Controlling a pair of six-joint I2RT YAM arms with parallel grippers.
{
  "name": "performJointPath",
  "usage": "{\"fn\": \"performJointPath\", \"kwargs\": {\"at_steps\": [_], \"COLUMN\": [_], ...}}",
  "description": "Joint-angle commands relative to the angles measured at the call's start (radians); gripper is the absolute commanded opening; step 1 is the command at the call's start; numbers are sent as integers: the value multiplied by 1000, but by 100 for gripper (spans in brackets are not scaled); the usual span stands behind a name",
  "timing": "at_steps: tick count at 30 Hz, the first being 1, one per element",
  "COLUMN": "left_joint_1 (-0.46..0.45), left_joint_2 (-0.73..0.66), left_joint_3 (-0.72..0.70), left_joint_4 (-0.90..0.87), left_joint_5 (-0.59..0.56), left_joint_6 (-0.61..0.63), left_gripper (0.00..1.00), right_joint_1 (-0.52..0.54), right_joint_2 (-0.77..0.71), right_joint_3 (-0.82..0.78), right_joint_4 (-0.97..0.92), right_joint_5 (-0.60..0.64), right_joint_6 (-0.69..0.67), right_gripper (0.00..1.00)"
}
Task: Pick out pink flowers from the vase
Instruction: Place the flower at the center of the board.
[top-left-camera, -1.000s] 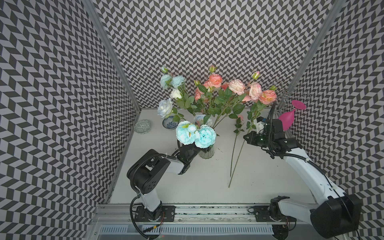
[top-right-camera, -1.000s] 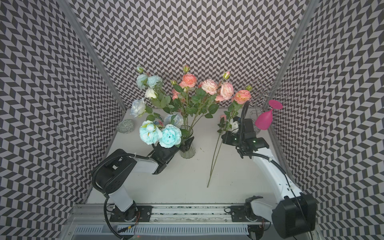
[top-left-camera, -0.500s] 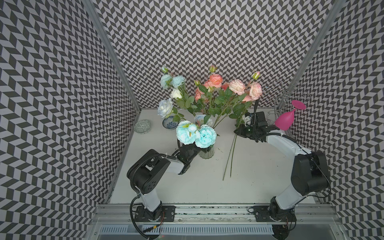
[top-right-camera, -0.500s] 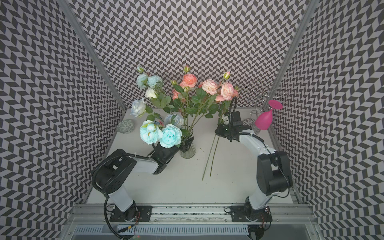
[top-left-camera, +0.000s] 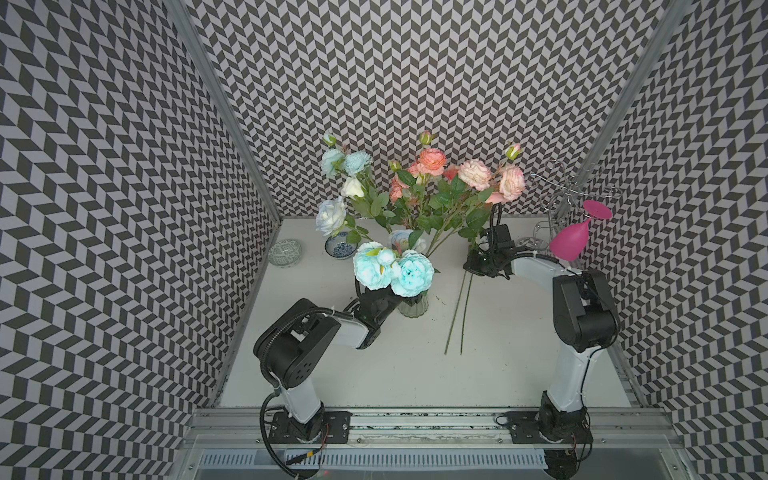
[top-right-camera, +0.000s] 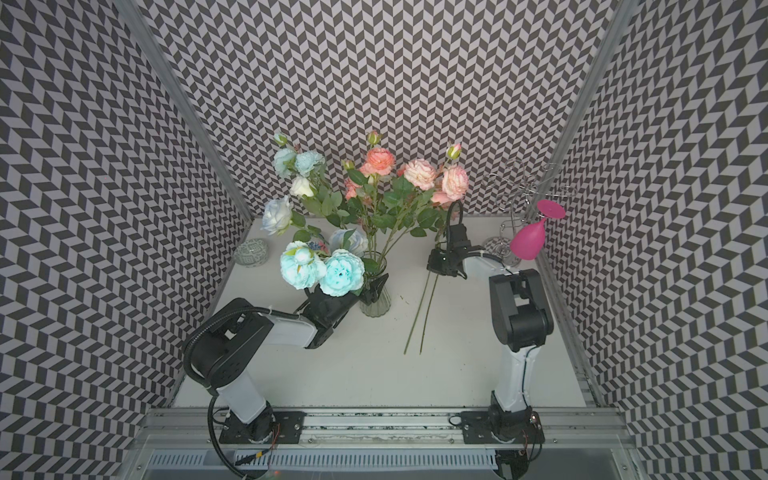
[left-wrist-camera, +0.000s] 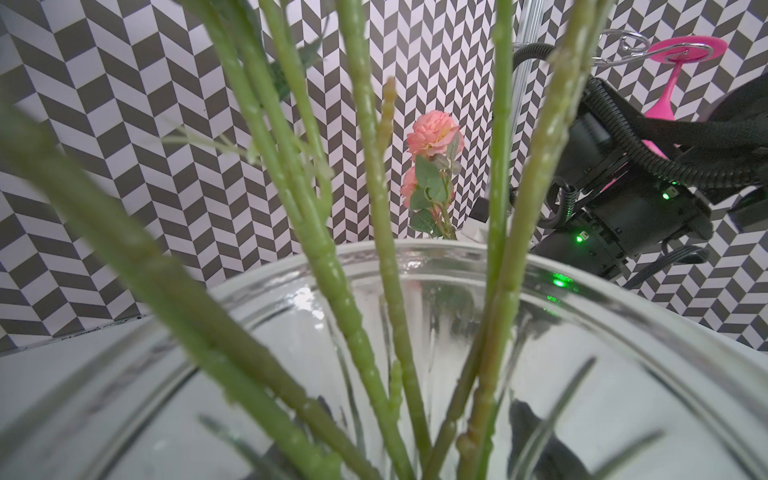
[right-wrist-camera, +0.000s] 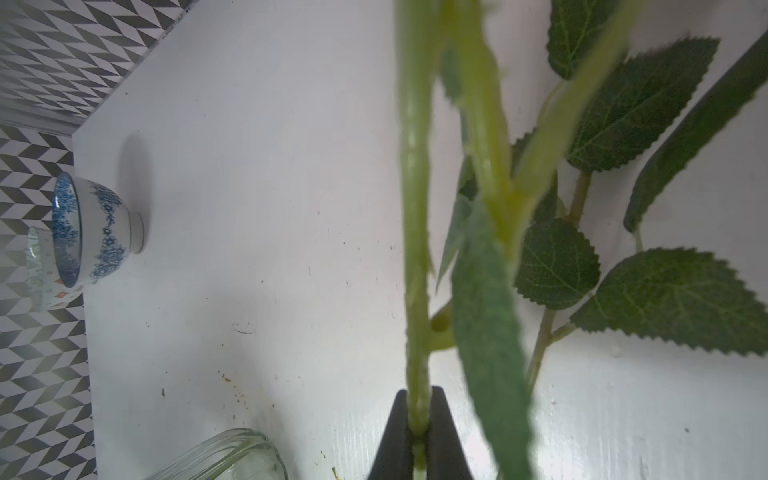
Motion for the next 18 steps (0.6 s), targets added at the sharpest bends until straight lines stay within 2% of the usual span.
{"fn": "performJointPath", "kwargs": {"at_steps": [1,4,8,18], "left_joint_1": [-3,-3,-3,-5], "left_joint_2": [13,12,11,10], "left_joint_3": [-14,-14,-11,-11], "left_joint_4": [-135,-135,-135,-137], "left_joint_5": [-11,-12,-12,-13], "left_joint_6": [-15,-13,-14,-8], "left_gripper": [0,0,0,0], "right_joint_1": [24,29,30,84], "right_joint_2": [-28,-54,-121,-556], "right_joint_3": [-28,-46,-67,-386], "right_joint_4": [102,107,113,352], "right_joint_5": [48,69,88,38], "right_joint_6": [16,24,32,22], "right_gripper": [21,30,32,32]}}
